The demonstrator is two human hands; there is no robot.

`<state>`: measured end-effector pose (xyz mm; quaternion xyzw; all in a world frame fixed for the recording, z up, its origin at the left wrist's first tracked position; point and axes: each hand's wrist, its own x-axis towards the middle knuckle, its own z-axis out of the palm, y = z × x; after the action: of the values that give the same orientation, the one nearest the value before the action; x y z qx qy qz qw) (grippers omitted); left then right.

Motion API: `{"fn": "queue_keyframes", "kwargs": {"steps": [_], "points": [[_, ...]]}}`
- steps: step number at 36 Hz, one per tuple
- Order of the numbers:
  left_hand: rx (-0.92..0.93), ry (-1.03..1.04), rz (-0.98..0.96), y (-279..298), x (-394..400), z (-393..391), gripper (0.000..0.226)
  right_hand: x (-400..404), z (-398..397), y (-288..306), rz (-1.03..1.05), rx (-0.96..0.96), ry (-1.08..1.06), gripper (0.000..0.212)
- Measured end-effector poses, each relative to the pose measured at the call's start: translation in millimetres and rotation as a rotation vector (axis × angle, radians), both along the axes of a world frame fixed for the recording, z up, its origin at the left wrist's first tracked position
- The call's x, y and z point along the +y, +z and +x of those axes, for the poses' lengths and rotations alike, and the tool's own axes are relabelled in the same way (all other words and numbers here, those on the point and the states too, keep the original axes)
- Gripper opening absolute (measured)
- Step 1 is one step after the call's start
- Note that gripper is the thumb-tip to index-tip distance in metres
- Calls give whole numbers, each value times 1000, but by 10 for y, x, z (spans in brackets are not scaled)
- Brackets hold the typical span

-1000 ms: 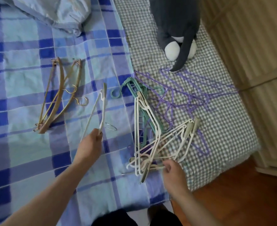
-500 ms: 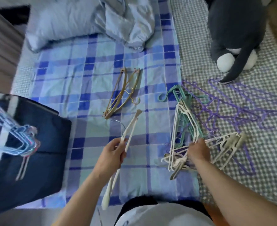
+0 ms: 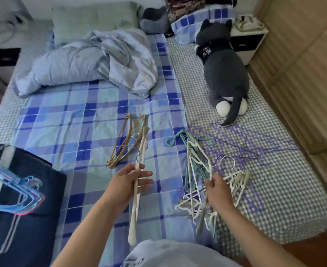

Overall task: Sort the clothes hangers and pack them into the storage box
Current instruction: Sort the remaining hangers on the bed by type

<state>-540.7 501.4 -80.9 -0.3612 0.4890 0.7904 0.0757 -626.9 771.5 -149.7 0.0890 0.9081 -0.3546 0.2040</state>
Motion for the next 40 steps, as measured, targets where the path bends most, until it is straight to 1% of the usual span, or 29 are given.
{"fn": "queue_keyframes", "kwargs": {"steps": [3,7,11,15,17,20,23,25,27,28,30,32,33,35,36,40], "points": [[28,-26,17,58,-4,-17,17,-210,134,264,-120,54,-5,30],[92,-45,74,170,119,-91,15,-514,311,548,-329,36,18,22],[109,-111,60,305,321,-176,12,-747,442,799,-369,81,125,24],[149,-157,60,437,483,-183,8,-836,565,970,-419,83,196,14],[157,-164,16,467,517,-159,10,-859,591,1003,-448,49,203,10],[164,-179,-40,520,530,-97,17,-857,570,1101,-493,-44,274,18],[167,-141,-85,573,486,-38,13,-763,458,1222,-401,-105,431,16],[172,-130,-78,600,451,-23,12,-671,335,1362,-352,-48,392,17],[173,-125,-71,624,405,8,12,-623,259,1575,-411,50,286,19],[173,-122,-76,639,388,22,12,-629,243,1688,-450,88,270,19],[177,-111,-93,672,365,53,13,-702,257,1897,-456,117,345,21],[184,-103,-101,710,361,75,13,-815,250,1964,-300,183,477,38],[187,-102,-105,729,361,88,12,-858,230,1964,-199,245,544,39],[187,-109,-113,756,356,117,10,-905,161,1984,-55,383,649,20],[184,-118,-113,763,344,135,10,-903,113,1991,-7,430,693,16],[171,-191,-112,787,268,193,13,-861,-32,2049,64,458,834,22]]}}
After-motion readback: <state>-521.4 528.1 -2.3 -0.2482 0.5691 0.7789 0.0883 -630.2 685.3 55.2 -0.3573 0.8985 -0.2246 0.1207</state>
